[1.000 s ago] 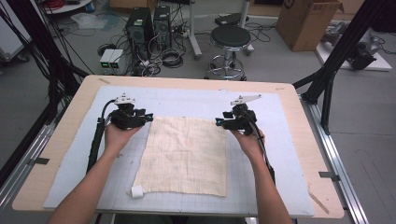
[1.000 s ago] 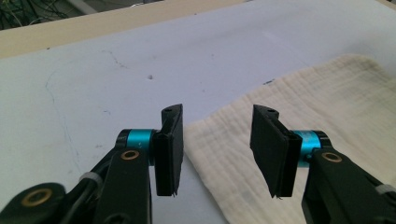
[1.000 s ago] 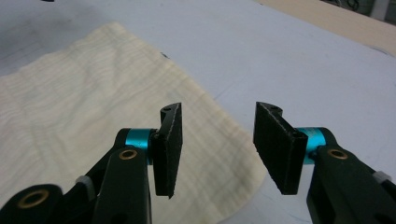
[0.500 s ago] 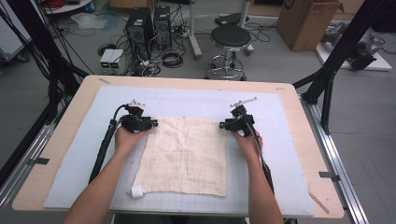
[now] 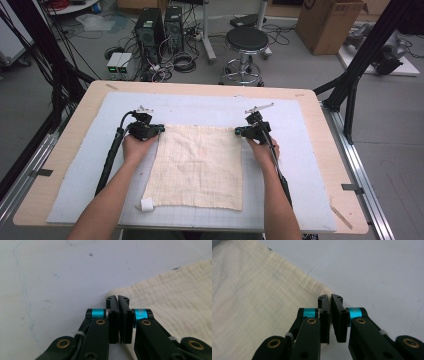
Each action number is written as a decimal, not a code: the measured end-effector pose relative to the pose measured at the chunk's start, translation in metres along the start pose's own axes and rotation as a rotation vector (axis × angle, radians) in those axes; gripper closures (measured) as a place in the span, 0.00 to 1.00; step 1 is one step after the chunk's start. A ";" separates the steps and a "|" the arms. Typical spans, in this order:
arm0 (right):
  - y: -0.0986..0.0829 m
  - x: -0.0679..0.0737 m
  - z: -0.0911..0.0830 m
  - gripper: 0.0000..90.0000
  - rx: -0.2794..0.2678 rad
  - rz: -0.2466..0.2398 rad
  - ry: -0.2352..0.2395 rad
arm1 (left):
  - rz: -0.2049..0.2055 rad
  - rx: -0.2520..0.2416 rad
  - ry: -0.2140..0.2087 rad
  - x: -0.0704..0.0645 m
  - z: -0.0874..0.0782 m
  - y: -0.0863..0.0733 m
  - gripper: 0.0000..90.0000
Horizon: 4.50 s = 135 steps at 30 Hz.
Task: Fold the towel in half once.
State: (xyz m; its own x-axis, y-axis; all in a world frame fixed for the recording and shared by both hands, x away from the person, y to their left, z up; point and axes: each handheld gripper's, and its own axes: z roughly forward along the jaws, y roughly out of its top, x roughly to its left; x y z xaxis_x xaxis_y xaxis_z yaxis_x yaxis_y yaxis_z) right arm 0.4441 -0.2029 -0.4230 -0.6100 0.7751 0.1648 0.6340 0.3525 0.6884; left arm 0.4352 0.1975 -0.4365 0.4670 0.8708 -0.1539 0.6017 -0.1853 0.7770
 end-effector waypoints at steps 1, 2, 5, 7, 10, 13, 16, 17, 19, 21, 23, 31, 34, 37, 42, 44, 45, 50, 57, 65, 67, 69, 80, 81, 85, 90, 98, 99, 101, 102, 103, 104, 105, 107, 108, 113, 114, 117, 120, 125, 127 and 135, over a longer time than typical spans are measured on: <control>0.003 0.000 -0.002 0.95 -0.004 -0.005 -0.001 | -0.004 -0.013 0.000 0.001 -0.002 0.001 0.97; 0.006 0.001 -0.003 0.95 -0.012 -0.008 -0.001 | -0.010 -0.024 0.001 0.002 -0.004 0.003 0.97; 0.016 0.004 -0.008 0.95 -0.034 -0.021 -0.002 | -0.026 -0.046 -0.001 0.007 -0.013 0.008 0.97; 0.022 0.006 -0.010 0.95 -0.044 -0.027 0.001 | -0.016 -0.058 -0.001 0.009 -0.017 0.012 0.97; 0.023 0.006 -0.011 0.95 -0.054 -0.023 0.003 | -0.017 -0.080 -0.019 0.009 -0.023 0.015 0.97; 0.020 0.004 -0.013 0.95 -0.049 0.005 0.032 | -0.012 -0.073 -0.025 0.008 -0.027 0.015 0.97; 0.019 0.004 -0.017 0.95 -0.058 0.018 0.054 | 0.010 -0.072 -0.031 0.006 -0.031 0.016 0.97; 0.020 0.005 -0.019 0.95 -0.062 0.017 0.059 | 0.013 -0.077 -0.035 0.004 -0.034 0.016 0.97; 0.021 0.007 -0.024 0.95 -0.066 0.010 0.067 | 0.016 -0.088 -0.041 0.002 -0.038 0.018 0.97; 0.021 0.010 -0.029 0.95 -0.077 0.007 0.082 | 0.033 -0.090 -0.047 -0.001 -0.044 0.019 0.97; 0.021 0.012 -0.033 0.95 -0.082 0.005 0.119 | 0.055 -0.098 -0.054 -0.003 -0.051 0.019 0.97; 0.014 0.020 -0.055 0.95 -0.120 -0.012 0.167 | 0.083 -0.116 -0.075 -0.010 -0.070 0.014 0.97; 0.010 0.021 -0.062 0.95 -0.136 -0.013 0.183 | 0.089 -0.123 -0.083 -0.011 -0.075 0.010 0.97; 0.004 0.023 -0.068 0.95 -0.156 -0.019 0.197 | 0.092 -0.131 -0.097 -0.013 -0.080 0.007 0.97; -0.001 0.027 -0.074 0.95 -0.147 -0.019 0.213 | 0.120 -0.133 -0.116 -0.020 -0.087 0.004 0.97; -0.001 0.031 -0.079 0.95 -0.160 -0.034 0.220 | 0.124 -0.144 -0.124 -0.022 -0.090 0.002 0.97; -0.001 0.032 -0.080 0.95 -0.159 -0.037 0.221 | 0.129 -0.142 -0.128 -0.023 -0.093 0.000 0.97; -0.003 0.038 -0.086 0.95 -0.149 -0.055 0.235 | 0.121 -0.143 -0.128 -0.021 -0.099 -0.011 0.97; -0.011 0.042 -0.087 0.95 -0.141 -0.068 0.253 | 0.115 -0.153 -0.152 -0.022 -0.107 -0.026 0.97; -0.027 0.045 -0.090 0.95 -0.146 -0.065 0.273 | 0.128 -0.147 -0.185 -0.028 -0.114 -0.042 0.97; -0.031 0.045 -0.091 0.95 -0.146 -0.057 0.279 | 0.140 -0.161 -0.185 -0.032 -0.117 -0.046 0.97; -0.035 0.045 -0.091 0.95 -0.149 -0.057 0.283 | 0.153 -0.153 -0.191 -0.034 -0.118 -0.050 0.97; -0.058 0.055 -0.094 0.95 -0.141 -0.071 0.301 | 0.173 -0.139 -0.208 -0.041 -0.127 -0.069 0.97; -0.060 0.055 -0.093 0.95 -0.144 -0.075 0.304 | 0.172 -0.135 -0.209 -0.041 -0.127 -0.071 0.97; -0.067 0.059 -0.094 0.95 -0.141 -0.083 0.311 | 0.185 -0.128 -0.211 -0.044 -0.131 -0.079 0.97; -0.075 0.066 -0.095 0.95 -0.129 -0.089 0.322 | 0.203 -0.117 -0.216 -0.048 -0.135 -0.088 0.97; -0.088 0.073 -0.094 0.95 -0.113 -0.099 0.329 | 0.214 -0.103 -0.233 -0.051 -0.141 -0.101 0.97; -0.089 0.074 -0.094 0.95 -0.111 -0.100 0.329 | 0.213 -0.106 -0.233 -0.051 -0.141 -0.102 0.97; -0.092 0.075 -0.093 0.95 -0.111 -0.102 0.333 | 0.215 -0.103 -0.239 -0.052 -0.142 -0.104 0.97; -0.093 0.075 -0.093 0.95 -0.114 -0.104 0.335 | 0.218 -0.097 -0.244 -0.052 -0.143 -0.104 0.97; -0.094 0.076 -0.093 0.95 -0.107 -0.101 0.339 | 0.218 -0.096 -0.249 -0.052 -0.143 -0.106 0.97; -0.095 0.076 -0.093 0.95 -0.104 -0.108 0.336 | 0.220 -0.090 -0.256 -0.053 -0.143 -0.108 0.97; -0.097 0.077 -0.093 0.95 -0.097 -0.099 0.340 | 0.227 -0.085 -0.258 -0.053 -0.143 -0.109 0.97; -0.100 0.077 -0.092 0.95 -0.098 -0.103 0.342 | 0.229 -0.077 -0.266 -0.054 -0.143 -0.113 0.97; -0.102 0.077 -0.091 0.95 -0.091 -0.099 0.343 | 0.228 -0.074 -0.272 -0.054 -0.144 -0.114 0.97; -0.108 0.080 -0.090 0.86 -0.074 -0.103 0.363 | 0.217 -0.101 -0.322 -0.054 -0.151 -0.116 0.88; -0.109 0.081 -0.092 0.85 -0.082 -0.101 0.375 | 0.212 -0.107 -0.329 -0.053 -0.153 -0.115 0.84; -0.109 0.085 -0.097 0.81 -0.085 -0.103 0.382 | 0.197 -0.131 -0.349 -0.051 -0.156 -0.111 0.80; -0.110 0.088 -0.097 0.78 -0.078 -0.131 0.369 | 0.192 -0.121 -0.359 -0.052 -0.152 -0.110 0.79; -0.116 0.094 -0.091 0.76 -0.019 -0.169 0.356 | 0.246 -0.066 -0.391 -0.063 -0.146 -0.115 0.78; -0.120 0.096 -0.089 0.75 -0.005 -0.189 0.356 | 0.275 -0.035 -0.398 -0.066 -0.144 -0.118 0.78; -0.126 0.106 -0.083 0.71 0.040 -0.271 0.335 | 0.298 0.052 -0.394 -0.065 -0.136 -0.125 0.76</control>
State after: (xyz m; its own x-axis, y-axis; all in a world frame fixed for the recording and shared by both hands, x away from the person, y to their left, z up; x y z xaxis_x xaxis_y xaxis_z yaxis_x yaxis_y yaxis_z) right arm 0.2598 -0.2084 -0.4338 -0.8735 0.4408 0.2068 0.4436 0.5453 0.7113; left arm 0.2421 0.2258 -0.4406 0.8273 0.5396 -0.1564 0.4313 -0.4316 0.7923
